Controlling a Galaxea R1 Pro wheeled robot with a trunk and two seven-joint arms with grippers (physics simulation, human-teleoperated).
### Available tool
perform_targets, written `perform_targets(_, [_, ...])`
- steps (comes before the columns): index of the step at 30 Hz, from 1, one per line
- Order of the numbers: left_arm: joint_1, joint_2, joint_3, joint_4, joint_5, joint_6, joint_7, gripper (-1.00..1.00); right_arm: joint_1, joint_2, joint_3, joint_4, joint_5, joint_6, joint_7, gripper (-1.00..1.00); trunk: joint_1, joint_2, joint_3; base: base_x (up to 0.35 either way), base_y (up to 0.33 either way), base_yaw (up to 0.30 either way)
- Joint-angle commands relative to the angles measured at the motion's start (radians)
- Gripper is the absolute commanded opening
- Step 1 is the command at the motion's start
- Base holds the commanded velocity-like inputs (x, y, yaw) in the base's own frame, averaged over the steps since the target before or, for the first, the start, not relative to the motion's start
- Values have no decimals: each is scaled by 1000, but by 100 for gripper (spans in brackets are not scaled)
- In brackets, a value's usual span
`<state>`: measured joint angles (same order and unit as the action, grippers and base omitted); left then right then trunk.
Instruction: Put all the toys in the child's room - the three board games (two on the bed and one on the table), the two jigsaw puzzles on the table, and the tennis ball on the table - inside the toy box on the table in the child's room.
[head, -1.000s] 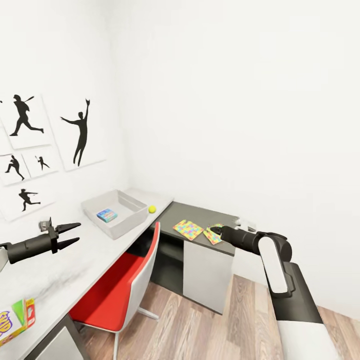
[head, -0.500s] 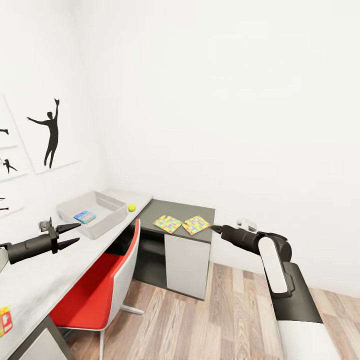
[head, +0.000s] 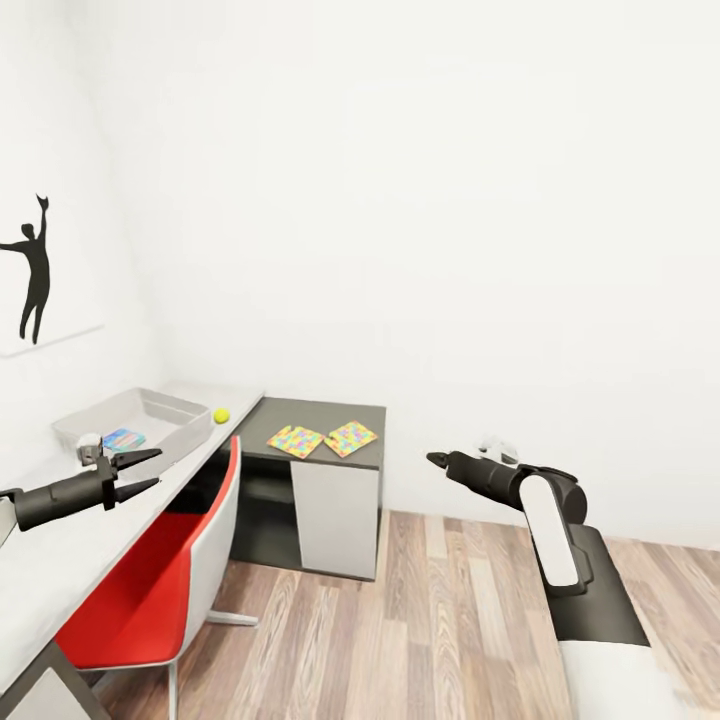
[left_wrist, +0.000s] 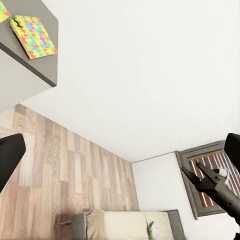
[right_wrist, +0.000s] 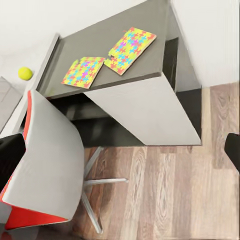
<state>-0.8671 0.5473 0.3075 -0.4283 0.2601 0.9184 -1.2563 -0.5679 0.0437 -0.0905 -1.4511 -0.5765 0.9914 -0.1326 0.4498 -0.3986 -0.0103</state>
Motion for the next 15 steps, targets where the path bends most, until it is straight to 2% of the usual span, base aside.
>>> perform_targets(1, [0,0,0,0,2,7,-2,100,0,-15,-6,0,-12,0,-9,100,0,-1,-1,-187,0,-281])
perform_targets(2, [0,0,0,0,2,7,-2,100,0,-31,-11,0,-15,-4,-9,100,0,-1,0,-187,0,-281])
perform_targets(6, [1,0,-1,-1,2,7,-2,100,17,-69,-37,-2,-22,-18,-8,100,0,-1,2,-187,0,-281])
perform_targets(9, [1,-1,0,-1,2,5,-2,100,63,-76,-58,-9,-23,-24,-8,100,0,-1,3,-187,0,-281])
perform_targets(12, [3,-5,0,-1,3,-18,-7,100,117,-80,-106,-14,-23,-38,-7,100,0,-1,5,-185,0,-281])
perform_targets(15, [9,-8,1,-1,3,-35,-44,100,161,-82,-154,-16,-23,-47,-7,100,0,-1,7,-159,0,-281])
